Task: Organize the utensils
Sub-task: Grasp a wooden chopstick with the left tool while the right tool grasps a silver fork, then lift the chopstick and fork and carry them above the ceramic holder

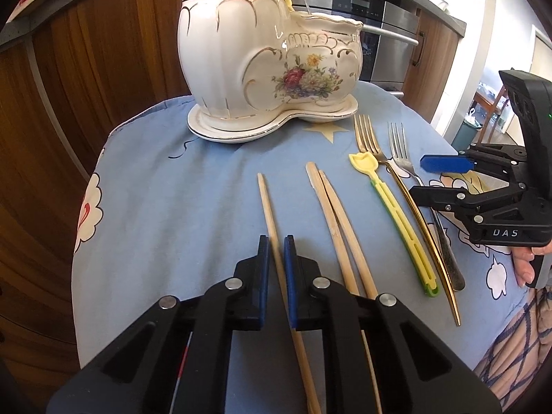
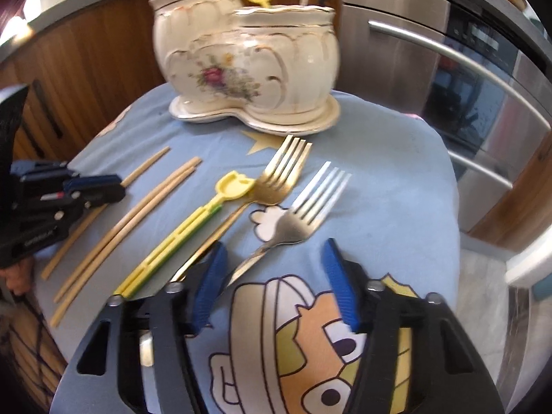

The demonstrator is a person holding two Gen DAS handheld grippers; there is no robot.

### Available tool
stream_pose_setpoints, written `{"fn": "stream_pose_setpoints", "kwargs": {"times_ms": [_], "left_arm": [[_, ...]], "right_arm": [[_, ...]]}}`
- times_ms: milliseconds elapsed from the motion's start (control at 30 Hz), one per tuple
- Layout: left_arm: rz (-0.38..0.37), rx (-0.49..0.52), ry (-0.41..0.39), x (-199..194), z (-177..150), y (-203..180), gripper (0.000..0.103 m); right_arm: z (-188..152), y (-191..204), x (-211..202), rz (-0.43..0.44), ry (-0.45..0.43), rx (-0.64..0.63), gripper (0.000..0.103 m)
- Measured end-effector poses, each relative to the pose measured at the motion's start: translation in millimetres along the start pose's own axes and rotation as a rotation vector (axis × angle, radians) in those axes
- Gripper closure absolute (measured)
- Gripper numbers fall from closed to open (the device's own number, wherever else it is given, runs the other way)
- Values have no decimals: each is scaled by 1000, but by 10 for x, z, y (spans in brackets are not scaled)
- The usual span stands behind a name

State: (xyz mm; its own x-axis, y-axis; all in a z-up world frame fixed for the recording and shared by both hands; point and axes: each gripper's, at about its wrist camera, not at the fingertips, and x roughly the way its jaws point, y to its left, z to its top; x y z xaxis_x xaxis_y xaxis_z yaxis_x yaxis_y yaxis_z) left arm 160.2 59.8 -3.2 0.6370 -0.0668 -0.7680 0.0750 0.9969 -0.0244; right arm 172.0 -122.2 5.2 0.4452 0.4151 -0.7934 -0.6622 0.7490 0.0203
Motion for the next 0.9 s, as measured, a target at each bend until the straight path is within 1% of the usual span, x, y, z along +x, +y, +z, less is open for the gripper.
{"fn": "stream_pose_setpoints", "kwargs": {"times_ms": [33,67,133,200,300,400,500,633,667,767,900], "left_arm": [[0,0,1,-2,0,2,93],[0,-1,1,-2,0,1,93],[-1,-2,3,-4,2,9,93],[3,-4,5,-9,9,28,93],[6,-4,11,-4,15,62,93],[5,6,29,-4,20,89,93],[7,28,48,-2,24,89,93],[-2,65,99,-5,43,85,93],[-2,79,114,-11,46,78,93],[0,116,152,-39,26,47,92],[-14,131,194,-80,5,59,92]], "right_arm": [[-2,9,-3,5,1,-10,64],[-3,20,-12,16,3,-26,72],[-6,5,-26,21,6,-42,77],[-4,-36,-39,20,12,-46,85],[-5,-162,-58,-4,27,-42,91],[-16,-256,-60,-34,40,-25,92],[-21,-328,-54,-39,52,-10,92],[4,-334,-35,-52,61,-8,92],[-1,-347,-39,-54,59,-6,89],[-14,-338,-41,-54,51,-4,89],[-21,-349,-46,-51,44,-11,90]]}}
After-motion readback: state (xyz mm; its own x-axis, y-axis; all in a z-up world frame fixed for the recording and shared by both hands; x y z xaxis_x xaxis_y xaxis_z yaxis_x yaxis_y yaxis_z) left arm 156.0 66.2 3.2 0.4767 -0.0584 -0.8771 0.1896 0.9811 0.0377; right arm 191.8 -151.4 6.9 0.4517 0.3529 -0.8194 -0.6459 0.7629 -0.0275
